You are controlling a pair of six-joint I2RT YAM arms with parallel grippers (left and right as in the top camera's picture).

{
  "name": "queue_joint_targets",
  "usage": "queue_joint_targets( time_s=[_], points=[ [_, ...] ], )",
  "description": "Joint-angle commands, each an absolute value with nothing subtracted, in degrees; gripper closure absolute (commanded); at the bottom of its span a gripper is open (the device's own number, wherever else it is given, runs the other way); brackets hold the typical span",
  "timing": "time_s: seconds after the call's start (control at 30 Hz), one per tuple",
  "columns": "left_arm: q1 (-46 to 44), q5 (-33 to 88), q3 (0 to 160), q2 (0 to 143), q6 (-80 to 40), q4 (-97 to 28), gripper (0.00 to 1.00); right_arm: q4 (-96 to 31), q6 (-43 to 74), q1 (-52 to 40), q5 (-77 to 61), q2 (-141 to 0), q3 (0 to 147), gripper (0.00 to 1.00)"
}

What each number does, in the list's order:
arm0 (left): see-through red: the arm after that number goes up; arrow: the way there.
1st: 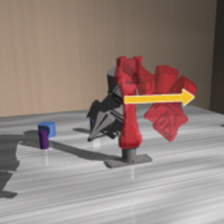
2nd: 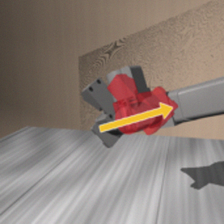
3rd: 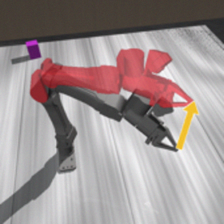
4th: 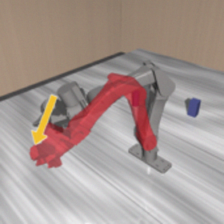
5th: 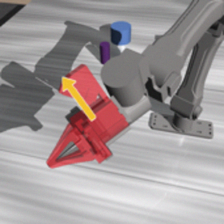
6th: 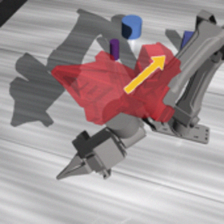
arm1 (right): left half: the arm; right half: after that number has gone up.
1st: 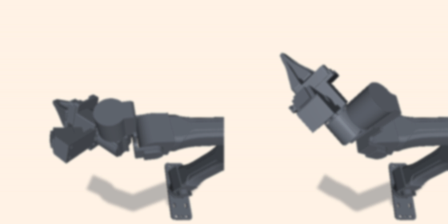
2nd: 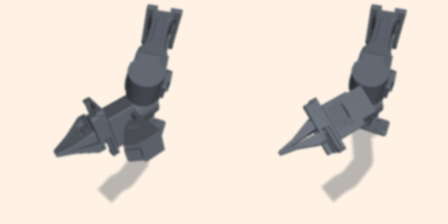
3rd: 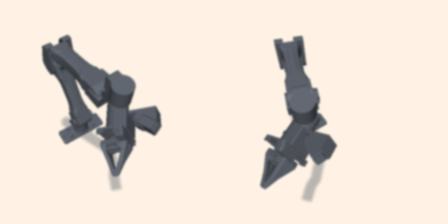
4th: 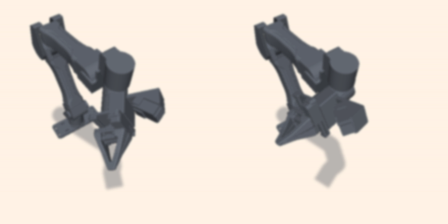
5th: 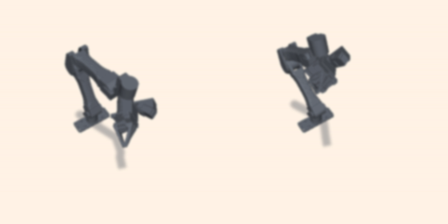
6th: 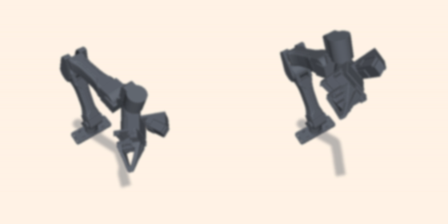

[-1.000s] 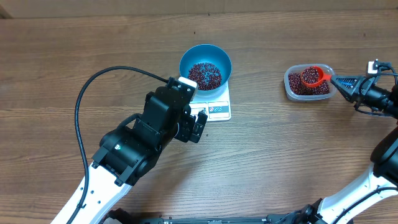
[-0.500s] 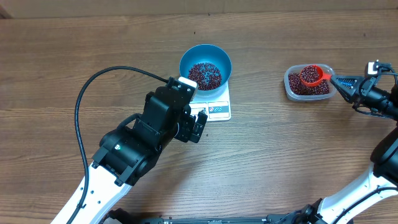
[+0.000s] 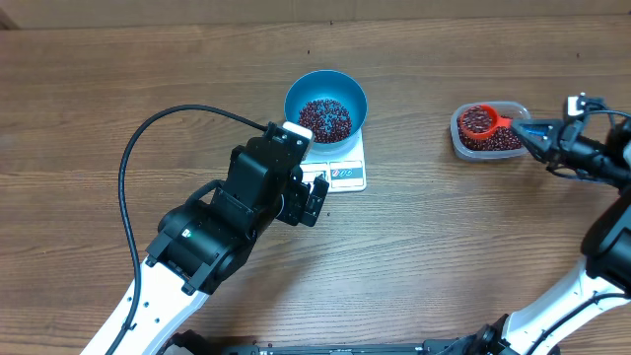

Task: Scoop item into bowl and weigh 150g on scale
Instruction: 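Carry the scoop left over the blue bowl with the right gripper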

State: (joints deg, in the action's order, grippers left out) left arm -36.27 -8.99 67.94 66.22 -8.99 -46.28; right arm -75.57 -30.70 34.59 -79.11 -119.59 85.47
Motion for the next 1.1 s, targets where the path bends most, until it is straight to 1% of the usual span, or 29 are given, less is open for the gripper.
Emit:
queue_joint_targets(
  time_s=[0.0,0.33,0.9,1.07],
  points=[
    [-36.01,-9.37,68.07,65.23,-9.41,-46.28,0.0,-75.44,-32.01,31.05,-81.25,-119.83,85.08,0.96],
    [-36.01,-9.37,68.07,65.23,-9.41,-46.28,0.01,-75.31,-32.01,22.24,-81.38,-119.83,85.08,0.96],
    [-36.01,-9.37,68.07,65.23,-9.41,-46.28,0.0,-71.37,-31.75,9.04,-89.93,-119.83,85.08,0.96],
    [-36.01,-9.37,68.07,65.23,-9.41,-46.28,0.01,-68.97,-31.42,5.98,-89.91,-119.83,85.1,0.96]
  ],
)
